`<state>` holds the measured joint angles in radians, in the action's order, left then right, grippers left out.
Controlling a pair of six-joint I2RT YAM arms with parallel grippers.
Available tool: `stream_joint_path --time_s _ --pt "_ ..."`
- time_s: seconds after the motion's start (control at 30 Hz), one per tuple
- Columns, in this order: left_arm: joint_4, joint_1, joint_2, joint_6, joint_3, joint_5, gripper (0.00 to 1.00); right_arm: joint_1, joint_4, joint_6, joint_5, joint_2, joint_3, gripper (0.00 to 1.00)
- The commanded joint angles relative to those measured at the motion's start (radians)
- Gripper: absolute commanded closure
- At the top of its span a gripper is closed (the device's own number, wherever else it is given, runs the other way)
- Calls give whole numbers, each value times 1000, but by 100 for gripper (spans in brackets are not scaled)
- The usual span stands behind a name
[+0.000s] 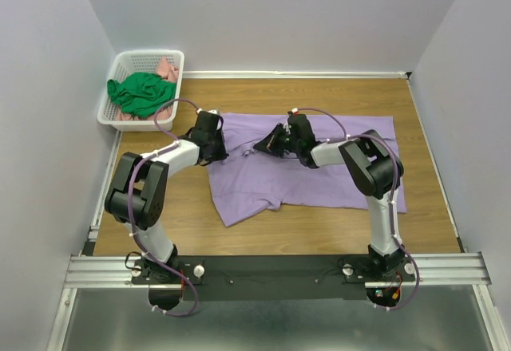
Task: Fold and stack the t-shirts
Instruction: Fold the tshirt
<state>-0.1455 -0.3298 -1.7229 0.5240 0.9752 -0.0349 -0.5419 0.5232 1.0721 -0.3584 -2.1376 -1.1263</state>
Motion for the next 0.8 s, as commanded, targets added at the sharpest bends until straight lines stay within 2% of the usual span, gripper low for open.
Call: stream_joint_path --time_s 0.0,0.13,0.27,0.4,0.5,0.53,0.6,0.7,0.77 --pt "-49 -6 58 -12 37 -19 100 -7 -67 -46 51 30 -53 96" --pt "-74 -6 65 -19 71 -16 100 -7 -219 -121 108 51 -118 99" --pt "-85 -6 39 -21 109 -36 100 -6 -279 -190 142 53 -173 99" --pt "-98 -5 5 -19 164 -51 100 -7 -324 -283 159 70 -191 91" --pt "-104 -5 -4 -16 206 -49 100 -15 -347 -356 180 111 -165 75" --pt "-109 -2 -7 -15 223 -51 100 -20 -360 -377 193 120 -150 67" --pt "-114 1 -13 -6 240 -59 100 -32 -371 -428 213 152 -130 58" --pt "-115 5 -14 7 263 -80 100 -41 -381 -420 223 189 -87 41" --pt "-118 5 -14 10 270 -95 100 -50 -381 -410 223 199 -72 34"
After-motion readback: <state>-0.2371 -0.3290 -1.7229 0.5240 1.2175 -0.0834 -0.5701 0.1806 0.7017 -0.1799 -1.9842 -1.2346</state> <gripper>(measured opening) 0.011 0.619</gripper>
